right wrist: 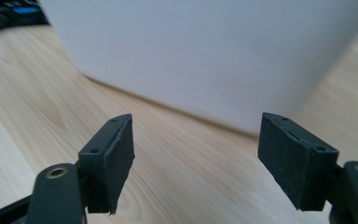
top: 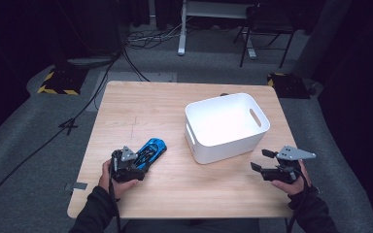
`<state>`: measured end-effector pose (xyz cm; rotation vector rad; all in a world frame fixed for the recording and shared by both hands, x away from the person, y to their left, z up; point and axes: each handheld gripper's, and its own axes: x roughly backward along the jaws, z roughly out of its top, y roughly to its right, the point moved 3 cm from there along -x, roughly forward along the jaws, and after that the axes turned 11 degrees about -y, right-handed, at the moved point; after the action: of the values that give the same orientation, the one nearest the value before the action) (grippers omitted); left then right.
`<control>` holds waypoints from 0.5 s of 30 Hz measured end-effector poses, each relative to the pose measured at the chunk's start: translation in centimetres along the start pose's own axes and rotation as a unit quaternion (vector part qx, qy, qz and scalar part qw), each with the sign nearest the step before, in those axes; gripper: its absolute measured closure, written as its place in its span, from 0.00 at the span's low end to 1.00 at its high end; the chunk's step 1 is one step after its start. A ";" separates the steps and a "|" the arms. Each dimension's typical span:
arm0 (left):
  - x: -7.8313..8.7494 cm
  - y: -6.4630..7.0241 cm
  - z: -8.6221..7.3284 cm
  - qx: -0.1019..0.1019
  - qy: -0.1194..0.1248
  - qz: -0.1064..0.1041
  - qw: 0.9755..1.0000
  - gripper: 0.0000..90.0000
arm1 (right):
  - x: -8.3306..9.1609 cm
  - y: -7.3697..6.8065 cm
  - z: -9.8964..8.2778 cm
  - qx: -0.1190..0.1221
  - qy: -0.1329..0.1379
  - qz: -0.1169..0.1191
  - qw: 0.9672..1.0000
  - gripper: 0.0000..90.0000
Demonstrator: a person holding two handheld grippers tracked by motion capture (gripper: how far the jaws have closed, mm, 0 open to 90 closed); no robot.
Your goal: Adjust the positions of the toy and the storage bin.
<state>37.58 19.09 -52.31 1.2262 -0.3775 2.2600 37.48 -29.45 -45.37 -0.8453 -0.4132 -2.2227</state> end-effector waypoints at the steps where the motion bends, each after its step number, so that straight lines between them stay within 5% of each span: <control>1: 0.0 0.0 0.0 0.000 0.000 0.000 1.000 0.26 | 0.2 -0.4 0.7 0.003 0.010 0.002 1.000 0.30; 8: 0.0 0.0 0.0 -0.001 0.000 0.000 1.000 0.26 | 1.1 -1.9 5.2 0.038 0.039 0.025 0.998 0.32; 15: 0.0 0.0 0.0 -0.001 0.000 0.000 1.000 0.26 | 0.3 -1.5 7.5 0.060 0.032 0.010 0.998 0.32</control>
<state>37.59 19.07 -52.31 1.2239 -0.3796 2.2586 39.56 -24.75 -39.73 -0.7111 -0.5000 -2.1760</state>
